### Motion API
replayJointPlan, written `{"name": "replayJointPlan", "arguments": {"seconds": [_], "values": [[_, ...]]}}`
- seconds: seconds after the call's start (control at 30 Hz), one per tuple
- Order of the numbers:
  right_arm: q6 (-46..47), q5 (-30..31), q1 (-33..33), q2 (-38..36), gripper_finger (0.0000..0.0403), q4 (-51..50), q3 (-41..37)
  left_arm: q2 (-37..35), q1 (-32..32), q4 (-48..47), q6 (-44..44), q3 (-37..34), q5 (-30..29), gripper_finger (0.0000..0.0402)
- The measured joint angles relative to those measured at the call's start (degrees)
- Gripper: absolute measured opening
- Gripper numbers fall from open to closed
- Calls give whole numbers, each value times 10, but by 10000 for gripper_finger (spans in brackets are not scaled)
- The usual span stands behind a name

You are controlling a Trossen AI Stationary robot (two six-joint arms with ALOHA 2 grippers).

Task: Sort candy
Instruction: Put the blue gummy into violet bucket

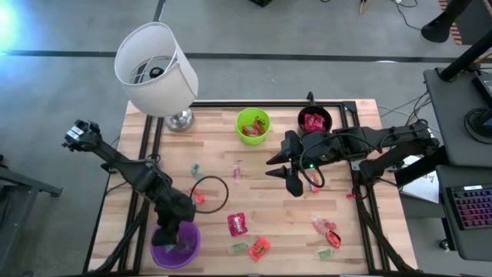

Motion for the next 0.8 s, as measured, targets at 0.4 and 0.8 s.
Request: {"name": "replayJointPlan", "arguments": {"seconds": [0.4, 0.8], "values": [[-5, 0, 0, 0, 150, -58, 0, 0, -2, 85, -88, -72, -31, 15], [-7, 20, 0, 0, 151, -63, 0, 0, -2, 85, -121, -56, -62, 99]]}}
